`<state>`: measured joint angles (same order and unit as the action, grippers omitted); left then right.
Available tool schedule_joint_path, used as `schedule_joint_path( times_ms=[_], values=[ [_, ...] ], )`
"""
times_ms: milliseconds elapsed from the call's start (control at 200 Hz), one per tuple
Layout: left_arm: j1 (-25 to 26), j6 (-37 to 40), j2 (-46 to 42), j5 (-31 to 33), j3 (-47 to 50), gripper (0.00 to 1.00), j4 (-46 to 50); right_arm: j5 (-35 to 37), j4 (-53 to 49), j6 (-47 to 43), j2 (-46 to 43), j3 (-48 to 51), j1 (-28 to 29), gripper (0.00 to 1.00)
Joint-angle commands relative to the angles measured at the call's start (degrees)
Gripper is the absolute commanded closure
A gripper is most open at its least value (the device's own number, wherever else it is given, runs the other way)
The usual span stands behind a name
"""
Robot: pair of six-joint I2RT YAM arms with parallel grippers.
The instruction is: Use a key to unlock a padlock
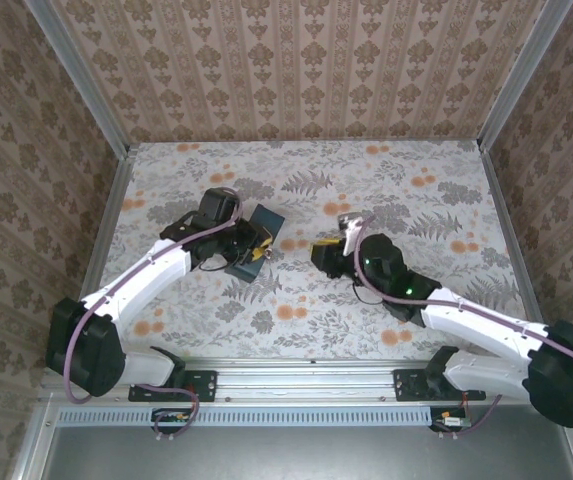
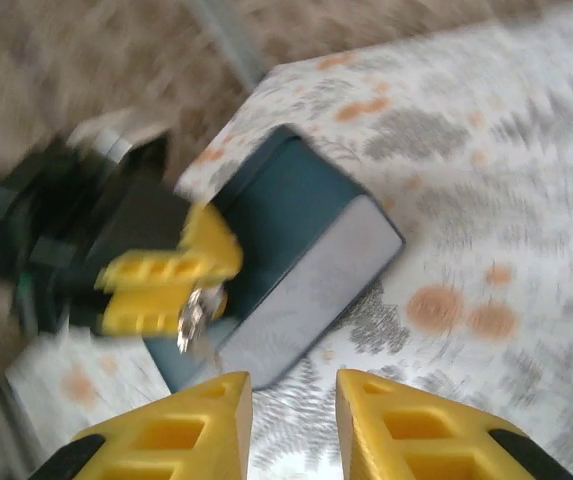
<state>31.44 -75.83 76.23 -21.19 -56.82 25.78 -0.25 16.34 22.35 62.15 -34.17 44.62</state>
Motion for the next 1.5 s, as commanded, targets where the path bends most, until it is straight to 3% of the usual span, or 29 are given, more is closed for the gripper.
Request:
schedule_joint_path(
  times_ms=[0, 320, 535, 725, 1010, 1495],
  values=[
    [-0.24, 2.95, -0.25, -2.42, -3.99, 1.00, 0.94, -2.30, 1.11, -40.26, -0.45, 2.87, 4.99, 0.72],
    [-0.15, 3.50, 0.06, -2.36, -5.55, 1.00, 3.74, 12.40, 27.09, -80.79, 15.47, 0.80, 13.63, 0.69],
    [-0.15, 3.50, 0.32, -2.75, -5.53, 1.00, 3.53, 12.38, 26.55, -89.40, 17.21, -1.20, 13.74, 0.69],
    [-0.08, 3.10, 0.58, -3.36, -5.19, 1.00, 2.61, 10.92, 24.76, -90.18, 19.10, -3.32, 12.84, 0.70],
    [-0.42, 3.02, 0.15, -3.98, -5.42, 1.00, 2.47, 7.28, 19.10, -82.64, 16.27, -3.79, 7.75, 0.70],
    [-0.50, 1.57, 0.02, -4.91, -4.80, 1.00, 0.51, 6.40, 21.40, -82.08, 22.58, -5.48, 8.29, 0.71]
  ],
)
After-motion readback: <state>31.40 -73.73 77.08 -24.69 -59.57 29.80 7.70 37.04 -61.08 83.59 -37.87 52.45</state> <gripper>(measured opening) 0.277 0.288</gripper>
